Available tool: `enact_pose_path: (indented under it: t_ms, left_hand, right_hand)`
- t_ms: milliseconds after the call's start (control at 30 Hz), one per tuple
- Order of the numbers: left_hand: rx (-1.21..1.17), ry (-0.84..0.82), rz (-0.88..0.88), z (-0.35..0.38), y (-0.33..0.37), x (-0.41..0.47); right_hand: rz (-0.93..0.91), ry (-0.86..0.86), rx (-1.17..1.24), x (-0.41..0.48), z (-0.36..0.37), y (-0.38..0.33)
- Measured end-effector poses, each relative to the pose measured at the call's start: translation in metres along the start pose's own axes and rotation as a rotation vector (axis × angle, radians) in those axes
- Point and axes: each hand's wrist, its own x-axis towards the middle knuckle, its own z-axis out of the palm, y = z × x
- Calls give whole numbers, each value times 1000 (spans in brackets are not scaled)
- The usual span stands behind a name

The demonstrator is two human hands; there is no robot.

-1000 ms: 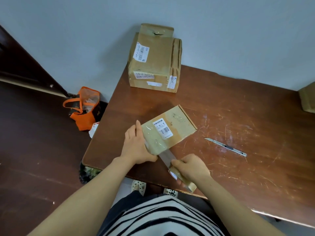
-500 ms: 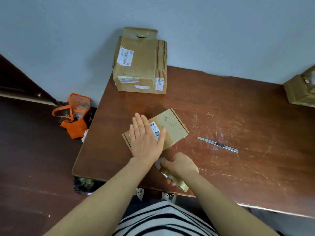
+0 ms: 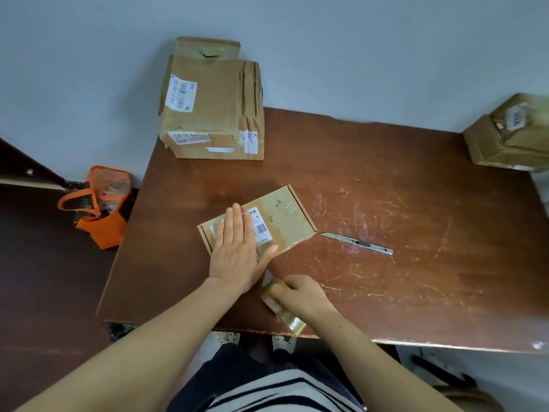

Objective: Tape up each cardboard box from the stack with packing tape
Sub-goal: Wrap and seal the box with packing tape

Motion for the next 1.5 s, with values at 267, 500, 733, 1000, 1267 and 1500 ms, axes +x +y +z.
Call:
enact_pose_path:
  t_ms: [267,500,733,1000,1267,1500]
  left_hand:
    - [-617,142,-115,-40,-10,-15]
    - [-1375,-564,-835,-40,15,-70]
    - [-1870,-291,-1116,-30,41,-54]
    - [-1890,-161,-1140,-34,52,-56]
    - [-1905,-127,-1159,-33,52,-56]
    - [-1862,-120,-1179,-35,53,-56]
  right_hand:
    - [12,-66,320,-9,-3,6]
    - [-82,-165,210,-12,-15,10]
    - [-207,234,93,23,-83,38]
    - [-253,574,-715,82,-144,98]
    - [-320,539,-664,68,-145,112]
    - [-555,308,-538,21,-121,37]
